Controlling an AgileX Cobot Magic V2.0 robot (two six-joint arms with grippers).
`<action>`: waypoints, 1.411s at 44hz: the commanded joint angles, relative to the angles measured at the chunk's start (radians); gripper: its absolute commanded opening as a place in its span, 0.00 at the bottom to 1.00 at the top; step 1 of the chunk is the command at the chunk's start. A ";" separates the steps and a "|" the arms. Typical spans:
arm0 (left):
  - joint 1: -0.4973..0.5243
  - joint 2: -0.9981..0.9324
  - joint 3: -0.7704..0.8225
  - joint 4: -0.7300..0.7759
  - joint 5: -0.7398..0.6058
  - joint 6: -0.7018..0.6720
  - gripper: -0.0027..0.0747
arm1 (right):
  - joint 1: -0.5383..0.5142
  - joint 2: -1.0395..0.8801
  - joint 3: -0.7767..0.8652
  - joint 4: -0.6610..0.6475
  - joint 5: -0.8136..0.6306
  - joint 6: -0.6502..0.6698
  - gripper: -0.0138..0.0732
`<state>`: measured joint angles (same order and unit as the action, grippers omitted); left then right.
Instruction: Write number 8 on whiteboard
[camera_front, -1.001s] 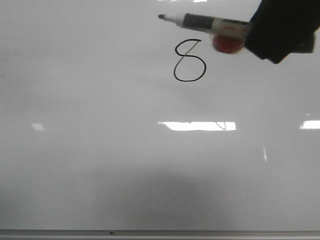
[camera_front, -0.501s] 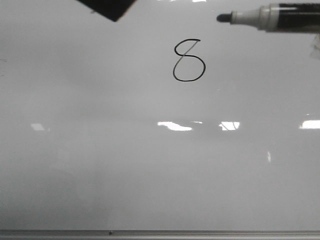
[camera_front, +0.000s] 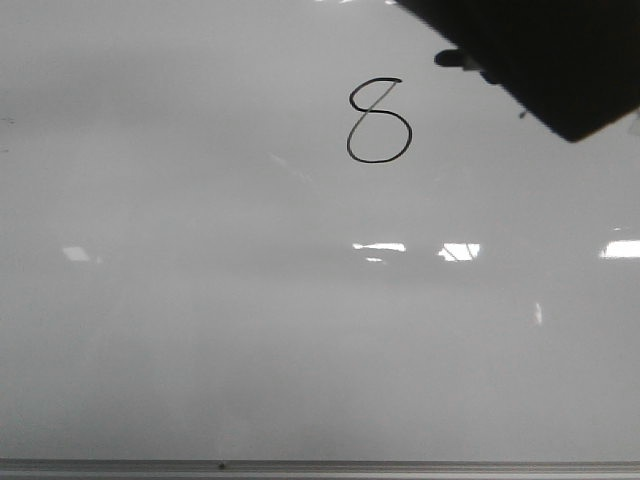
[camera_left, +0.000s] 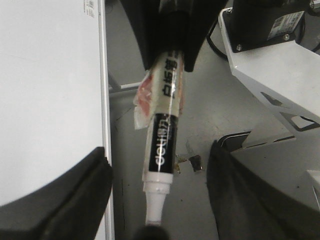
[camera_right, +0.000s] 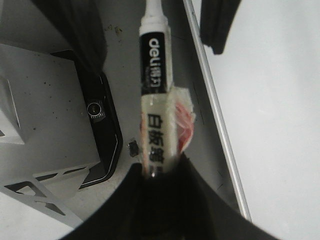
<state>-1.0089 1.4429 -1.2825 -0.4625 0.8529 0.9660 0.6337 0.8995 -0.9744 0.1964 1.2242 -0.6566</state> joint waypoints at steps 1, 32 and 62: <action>-0.011 -0.017 -0.036 -0.036 -0.043 0.001 0.57 | 0.000 -0.001 -0.024 0.021 -0.028 -0.009 0.03; -0.032 -0.011 -0.036 -0.076 -0.089 0.026 0.13 | -0.001 -0.002 -0.024 0.021 -0.038 -0.007 0.43; 0.326 -0.233 0.038 0.689 0.012 -0.935 0.13 | -0.006 -0.176 -0.046 -0.480 -0.017 0.525 0.73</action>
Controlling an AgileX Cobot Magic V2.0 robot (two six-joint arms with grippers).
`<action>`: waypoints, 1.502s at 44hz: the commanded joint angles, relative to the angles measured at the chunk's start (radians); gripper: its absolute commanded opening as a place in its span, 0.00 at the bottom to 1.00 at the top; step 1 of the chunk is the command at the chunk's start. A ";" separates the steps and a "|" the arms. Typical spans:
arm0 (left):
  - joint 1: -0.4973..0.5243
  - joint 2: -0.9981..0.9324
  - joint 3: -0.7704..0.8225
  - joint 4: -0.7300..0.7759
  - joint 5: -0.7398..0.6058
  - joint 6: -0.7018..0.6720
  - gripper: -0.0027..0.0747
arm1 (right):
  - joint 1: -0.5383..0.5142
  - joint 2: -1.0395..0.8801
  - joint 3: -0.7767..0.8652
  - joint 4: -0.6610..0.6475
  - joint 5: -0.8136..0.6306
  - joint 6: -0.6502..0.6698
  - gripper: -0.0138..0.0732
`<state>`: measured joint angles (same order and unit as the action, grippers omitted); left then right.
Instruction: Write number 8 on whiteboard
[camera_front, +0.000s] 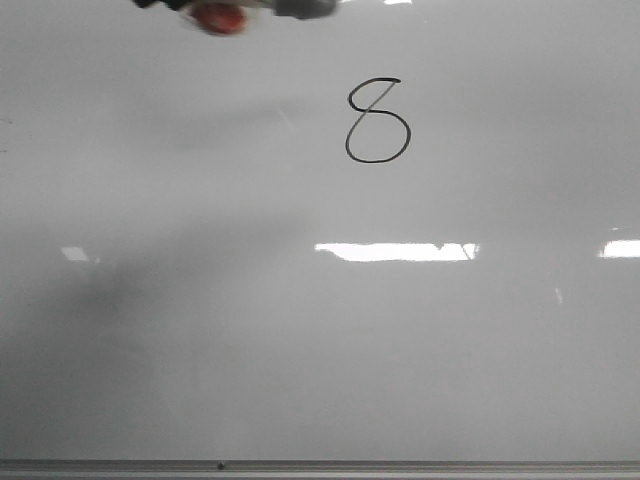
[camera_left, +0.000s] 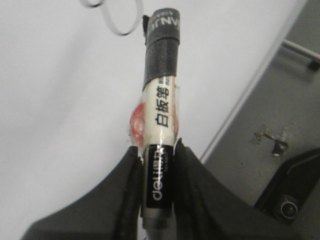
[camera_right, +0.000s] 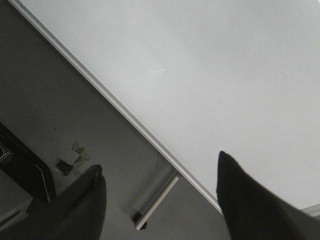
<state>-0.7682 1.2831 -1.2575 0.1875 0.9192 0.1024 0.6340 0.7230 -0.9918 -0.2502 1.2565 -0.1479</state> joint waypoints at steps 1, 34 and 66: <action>0.104 -0.087 0.028 0.040 -0.063 -0.082 0.13 | -0.006 0.001 -0.029 -0.033 -0.051 0.017 0.73; 0.694 -0.050 0.453 -0.048 -0.849 -0.221 0.13 | -0.006 0.001 -0.024 -0.027 -0.105 0.020 0.73; 0.694 0.169 0.437 -0.049 -0.919 -0.221 0.43 | -0.006 0.001 -0.024 -0.025 -0.105 0.020 0.73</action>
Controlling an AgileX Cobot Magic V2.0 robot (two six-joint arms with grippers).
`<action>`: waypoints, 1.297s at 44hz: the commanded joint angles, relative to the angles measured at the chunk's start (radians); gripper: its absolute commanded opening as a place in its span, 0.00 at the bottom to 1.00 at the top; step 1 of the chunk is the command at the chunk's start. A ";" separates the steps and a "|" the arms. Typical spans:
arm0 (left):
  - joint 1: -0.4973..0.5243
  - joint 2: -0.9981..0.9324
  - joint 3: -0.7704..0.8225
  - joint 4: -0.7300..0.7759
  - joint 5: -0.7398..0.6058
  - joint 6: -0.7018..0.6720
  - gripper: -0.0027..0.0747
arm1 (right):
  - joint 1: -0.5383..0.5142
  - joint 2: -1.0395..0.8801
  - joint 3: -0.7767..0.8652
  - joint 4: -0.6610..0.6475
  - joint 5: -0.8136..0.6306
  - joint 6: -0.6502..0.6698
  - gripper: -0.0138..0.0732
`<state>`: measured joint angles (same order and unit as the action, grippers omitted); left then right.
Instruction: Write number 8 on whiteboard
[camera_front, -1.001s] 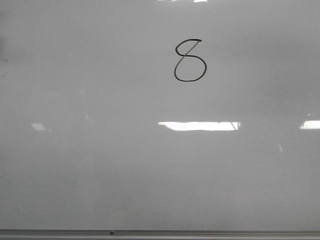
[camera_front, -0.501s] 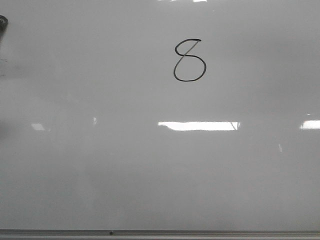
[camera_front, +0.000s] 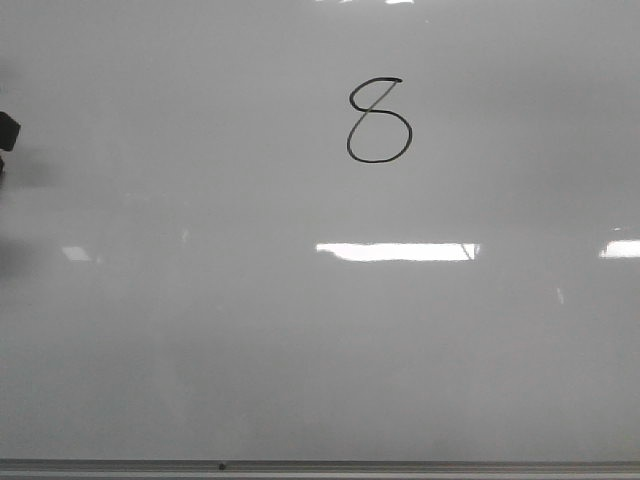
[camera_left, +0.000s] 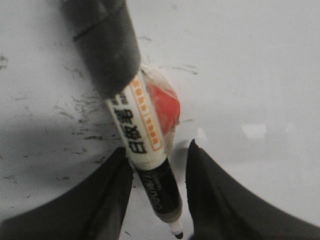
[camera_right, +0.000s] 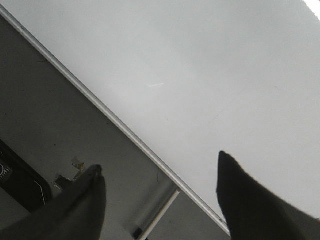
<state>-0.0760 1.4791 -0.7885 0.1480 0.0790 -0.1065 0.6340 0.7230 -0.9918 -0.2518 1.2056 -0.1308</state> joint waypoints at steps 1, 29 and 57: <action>0.002 -0.027 -0.032 -0.010 -0.079 -0.012 0.43 | -0.006 0.001 -0.024 -0.023 -0.054 0.003 0.73; -0.104 -0.309 -0.211 0.042 0.582 0.049 0.43 | -0.006 -0.022 0.018 0.012 -0.067 0.245 0.73; -0.395 -0.699 -0.193 -0.089 0.804 0.107 0.43 | -0.006 -0.188 0.241 0.071 -0.212 0.240 0.73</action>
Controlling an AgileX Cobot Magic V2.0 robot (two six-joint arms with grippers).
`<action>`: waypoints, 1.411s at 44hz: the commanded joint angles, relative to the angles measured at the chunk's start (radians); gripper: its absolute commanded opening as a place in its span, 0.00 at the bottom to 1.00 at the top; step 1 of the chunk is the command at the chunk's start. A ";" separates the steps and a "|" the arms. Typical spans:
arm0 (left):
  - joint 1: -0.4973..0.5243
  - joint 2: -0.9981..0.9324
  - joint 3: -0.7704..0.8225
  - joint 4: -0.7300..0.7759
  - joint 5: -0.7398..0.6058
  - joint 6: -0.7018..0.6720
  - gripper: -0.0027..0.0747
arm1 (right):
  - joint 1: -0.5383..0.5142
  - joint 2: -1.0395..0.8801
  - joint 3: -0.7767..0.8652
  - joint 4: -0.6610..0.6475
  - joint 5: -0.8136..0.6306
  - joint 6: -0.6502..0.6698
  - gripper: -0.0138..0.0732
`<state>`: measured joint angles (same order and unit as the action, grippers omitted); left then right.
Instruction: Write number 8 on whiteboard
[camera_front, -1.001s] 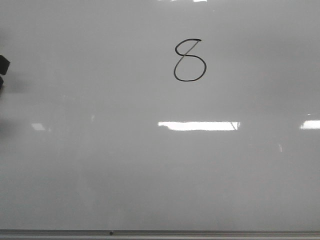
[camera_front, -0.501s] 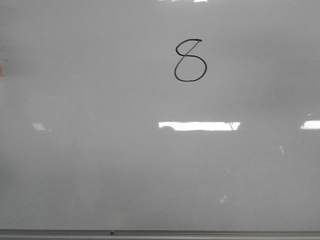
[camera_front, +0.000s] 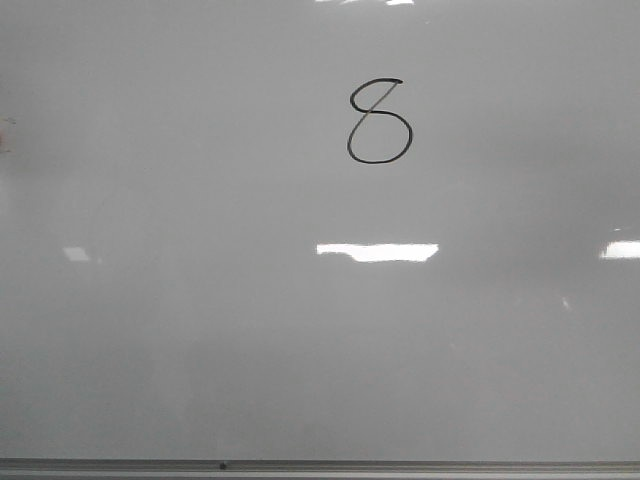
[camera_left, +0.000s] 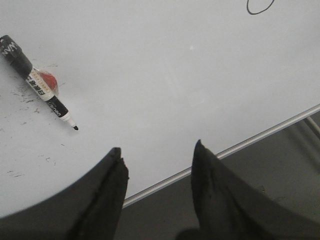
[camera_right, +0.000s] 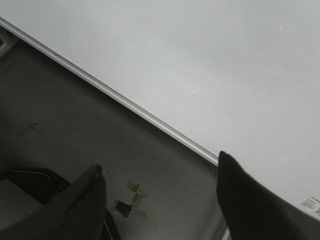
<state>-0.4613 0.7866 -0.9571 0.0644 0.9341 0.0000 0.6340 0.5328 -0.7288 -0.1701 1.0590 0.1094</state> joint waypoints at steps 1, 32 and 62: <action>-0.010 -0.007 -0.024 -0.006 -0.051 0.000 0.43 | -0.006 0.002 -0.022 -0.011 -0.066 0.000 0.72; -0.010 -0.007 -0.018 0.014 -0.076 0.000 0.01 | -0.006 0.002 -0.022 -0.013 -0.082 0.000 0.02; 0.082 -0.081 0.014 0.011 -0.096 0.000 0.01 | -0.006 0.002 -0.022 -0.013 -0.079 0.000 0.02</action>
<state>-0.4281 0.7464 -0.9336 0.0739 0.9168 0.0000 0.6340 0.5328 -0.7288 -0.1701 1.0366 0.1119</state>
